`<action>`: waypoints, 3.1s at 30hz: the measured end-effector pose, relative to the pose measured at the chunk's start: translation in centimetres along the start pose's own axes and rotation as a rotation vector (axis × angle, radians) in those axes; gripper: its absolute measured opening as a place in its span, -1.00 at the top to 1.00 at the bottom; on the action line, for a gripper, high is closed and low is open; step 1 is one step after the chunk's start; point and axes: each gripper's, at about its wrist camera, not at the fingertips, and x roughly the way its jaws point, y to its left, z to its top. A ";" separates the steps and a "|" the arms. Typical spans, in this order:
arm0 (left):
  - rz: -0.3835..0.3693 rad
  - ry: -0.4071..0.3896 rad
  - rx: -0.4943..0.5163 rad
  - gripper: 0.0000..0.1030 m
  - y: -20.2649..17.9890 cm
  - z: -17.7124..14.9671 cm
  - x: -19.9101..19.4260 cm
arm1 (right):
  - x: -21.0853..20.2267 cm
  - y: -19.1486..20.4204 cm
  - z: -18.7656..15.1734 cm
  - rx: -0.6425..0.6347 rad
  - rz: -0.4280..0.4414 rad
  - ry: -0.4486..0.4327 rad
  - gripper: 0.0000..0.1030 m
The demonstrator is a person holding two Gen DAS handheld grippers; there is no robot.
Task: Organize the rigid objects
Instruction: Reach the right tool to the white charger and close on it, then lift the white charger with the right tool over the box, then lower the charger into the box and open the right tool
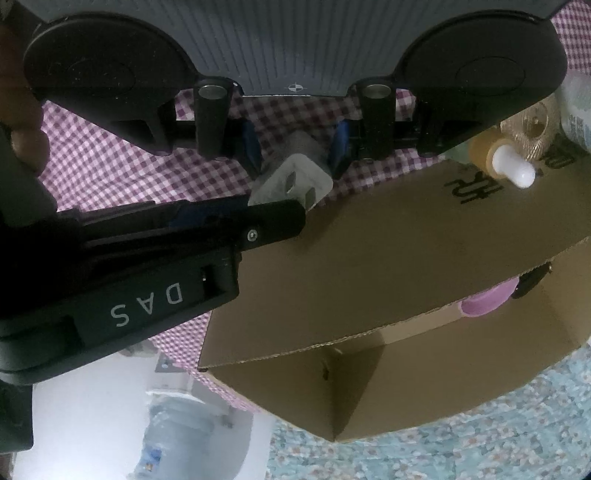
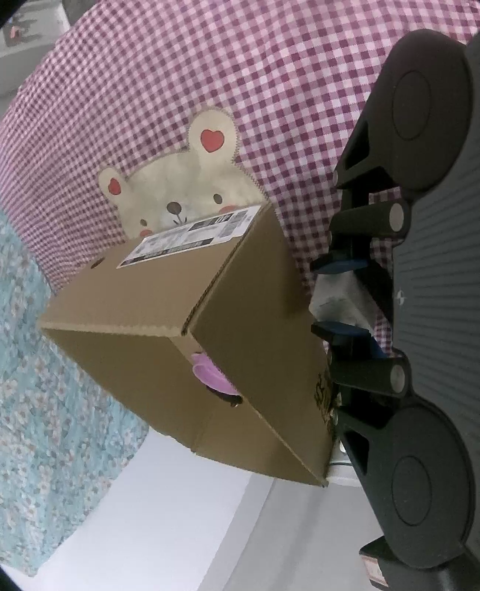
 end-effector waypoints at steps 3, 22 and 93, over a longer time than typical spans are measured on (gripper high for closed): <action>0.005 0.000 0.016 0.20 -0.2 -0.1 0.1 | -0.2 -0.4 -0.3 0.013 0.008 -0.001 0.41; -0.011 -0.009 -0.014 0.49 0.7 -0.3 -0.9 | -1.7 -1.0 -1.5 0.057 0.040 0.002 0.41; -0.019 -0.172 -0.301 -0.85 11.1 8.4 -9.8 | -6.5 8.7 6.7 -0.065 0.215 -0.148 0.20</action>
